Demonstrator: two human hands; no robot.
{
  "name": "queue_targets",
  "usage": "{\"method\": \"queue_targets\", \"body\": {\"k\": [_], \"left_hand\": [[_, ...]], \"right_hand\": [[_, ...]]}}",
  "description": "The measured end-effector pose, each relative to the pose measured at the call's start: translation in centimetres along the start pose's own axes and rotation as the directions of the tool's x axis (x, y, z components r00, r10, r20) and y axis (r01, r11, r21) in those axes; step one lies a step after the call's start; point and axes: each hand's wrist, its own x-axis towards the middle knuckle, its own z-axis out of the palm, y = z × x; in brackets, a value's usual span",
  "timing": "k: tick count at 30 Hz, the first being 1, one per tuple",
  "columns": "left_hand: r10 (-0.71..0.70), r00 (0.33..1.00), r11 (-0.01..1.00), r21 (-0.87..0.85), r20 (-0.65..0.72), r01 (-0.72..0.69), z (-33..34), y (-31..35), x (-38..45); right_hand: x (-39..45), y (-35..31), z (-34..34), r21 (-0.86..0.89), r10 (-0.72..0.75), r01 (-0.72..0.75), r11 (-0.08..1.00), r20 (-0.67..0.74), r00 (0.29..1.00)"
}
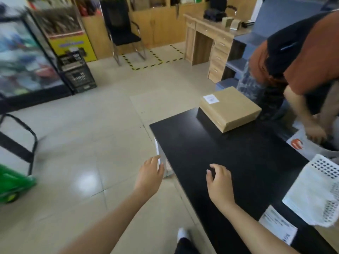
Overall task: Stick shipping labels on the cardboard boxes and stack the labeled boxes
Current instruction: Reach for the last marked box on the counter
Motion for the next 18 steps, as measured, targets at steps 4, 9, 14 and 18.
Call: {"method": "queue_targets", "body": {"k": [4, 9, 14, 18], "left_hand": [[-0.059, 0.998, 0.998, 0.0, -0.011, 0.059, -1.7, -2.4, 4.9], [-0.111, 0.994, 0.994, 0.001, -0.021, 0.111, -4.1, -3.4, 11.9], [-0.064, 0.998, 0.998, 0.013, 0.014, 0.064, -6.0, -4.0, 18.5], [0.048, 0.996, 0.998, 0.045, 0.079, -0.051, -6.9, -4.3, 25.3]], "right_hand": [[5.6, -2.9, 3.6, -0.002, -0.034, 0.035, 0.999, 0.071, 0.997], [12.2, -5.7, 6.5, -0.012, -0.054, 0.057, 0.998, 0.139, 0.989], [17.6, -8.5, 9.2, 0.009, -0.023, 0.022, 1.0, 0.126, 0.992], [21.2, -10.7, 12.0, 0.027, 0.057, -0.059, 0.998, 0.087, 0.995]]}}
